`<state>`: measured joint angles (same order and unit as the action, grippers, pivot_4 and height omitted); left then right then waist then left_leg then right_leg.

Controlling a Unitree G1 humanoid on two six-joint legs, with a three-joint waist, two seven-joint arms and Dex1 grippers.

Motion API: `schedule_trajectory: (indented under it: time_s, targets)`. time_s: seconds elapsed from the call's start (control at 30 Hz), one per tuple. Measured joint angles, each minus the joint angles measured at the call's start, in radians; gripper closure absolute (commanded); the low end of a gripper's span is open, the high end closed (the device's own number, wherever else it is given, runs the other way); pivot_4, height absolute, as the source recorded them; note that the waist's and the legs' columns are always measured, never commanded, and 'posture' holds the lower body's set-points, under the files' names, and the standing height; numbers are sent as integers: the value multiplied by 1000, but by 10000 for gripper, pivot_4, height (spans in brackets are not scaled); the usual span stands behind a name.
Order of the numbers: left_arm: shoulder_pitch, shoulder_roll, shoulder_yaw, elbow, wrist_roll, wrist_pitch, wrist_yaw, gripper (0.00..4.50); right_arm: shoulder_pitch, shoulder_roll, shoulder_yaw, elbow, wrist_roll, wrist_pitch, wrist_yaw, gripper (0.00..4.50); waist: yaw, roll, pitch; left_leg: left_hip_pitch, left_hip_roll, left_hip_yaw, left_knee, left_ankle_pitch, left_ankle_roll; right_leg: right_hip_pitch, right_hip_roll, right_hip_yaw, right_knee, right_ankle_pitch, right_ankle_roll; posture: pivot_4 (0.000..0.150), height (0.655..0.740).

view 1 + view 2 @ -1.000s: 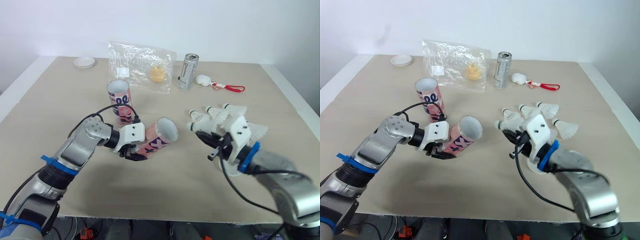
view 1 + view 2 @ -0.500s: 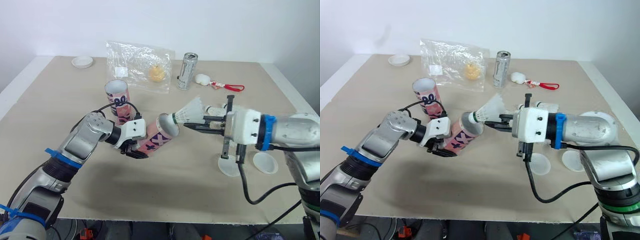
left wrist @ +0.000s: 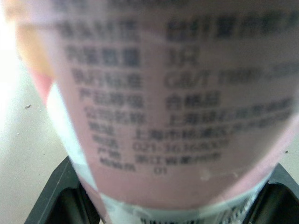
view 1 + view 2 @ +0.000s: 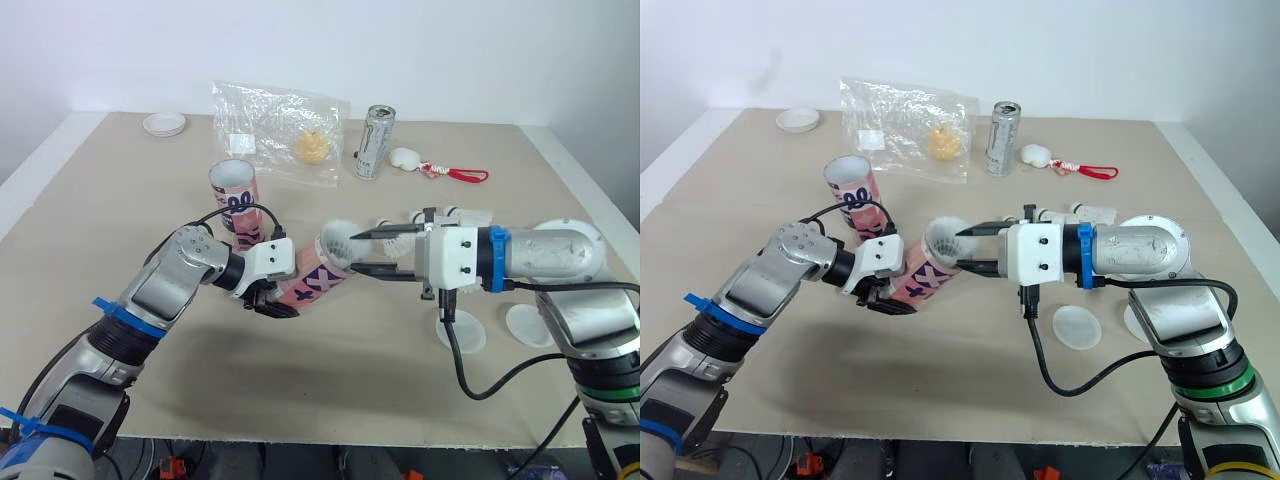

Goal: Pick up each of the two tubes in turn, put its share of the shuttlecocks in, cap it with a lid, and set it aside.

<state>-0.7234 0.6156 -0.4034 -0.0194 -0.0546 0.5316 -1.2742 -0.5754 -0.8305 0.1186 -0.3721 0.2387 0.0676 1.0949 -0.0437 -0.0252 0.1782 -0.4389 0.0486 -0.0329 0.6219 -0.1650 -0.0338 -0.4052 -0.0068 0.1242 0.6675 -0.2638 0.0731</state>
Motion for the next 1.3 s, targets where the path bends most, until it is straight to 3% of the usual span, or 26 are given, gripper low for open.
schedule_trajectory:
  time_s: [0.1, 0.13, 0.33, 0.53, 0.77, 1.03, 1.3]
  targets:
    - [1, 0, -1, -7, -1, 15, 1, 14822, -1, 20, -28, -2, 48, 39, -11, 2412, 0, 0, 0, 0, 0, 0, 0, 0, 0, 0, 0, 0, 0, 0, 0, 1500, 7400]
    - [1, 0, 0, -11, -5, 23, 1, 14822, 8, 34, -47, -12, 86, 70, -22, 562, 0, 0, 0, 0, 0, -1, 0, 0, 0, 0, 0, 0, 0, 0, 0, 1500, 7400]
    - [5, 4, -1, -17, -5, 27, 2, 14822, 209, 179, -294, -58, 344, 396, -324, 562, 4, 0, 0, 0, 0, -3, 0, 0, 0, 1, 0, -1, 1, 3, -6, 1500, 7400]
    - [4, 22, -1, -10, -2, 15, 0, 14822, 391, 322, -330, -47, 347, 561, -591, 562, -6, 1, 0, 2, 0, -1, 0, 0, 0, -1, 1, 0, 4, 0, -2, 1500, 7400]
    - [2, 21, -4, 0, 6, 0, 2, 14822, 380, 418, -235, -14, 260, 606, -744, 562, -5, 1, 0, 2, 0, -1, 1, 3, 3, -1, 1, 0, 6, 0, -5, 1500, 7400]
    - [1, 20, -5, -1, 5, -2, 2, 14822, 284, 483, -180, 114, 178, 546, -767, 562, -5, 1, 0, 2, 0, -1, 0, 3, 3, -1, 1, 0, 6, 1, -2, 1500, 7400]
    - [2, 21, -7, -10, 6, 4, 9, 14822, 157, 516, -159, 356, 112, 433, -735, 562, -6, 1, 0, 2, 0, -1, 0, 2, 3, -1, 2, 0, 6, 1, -1, 1500, 7400]
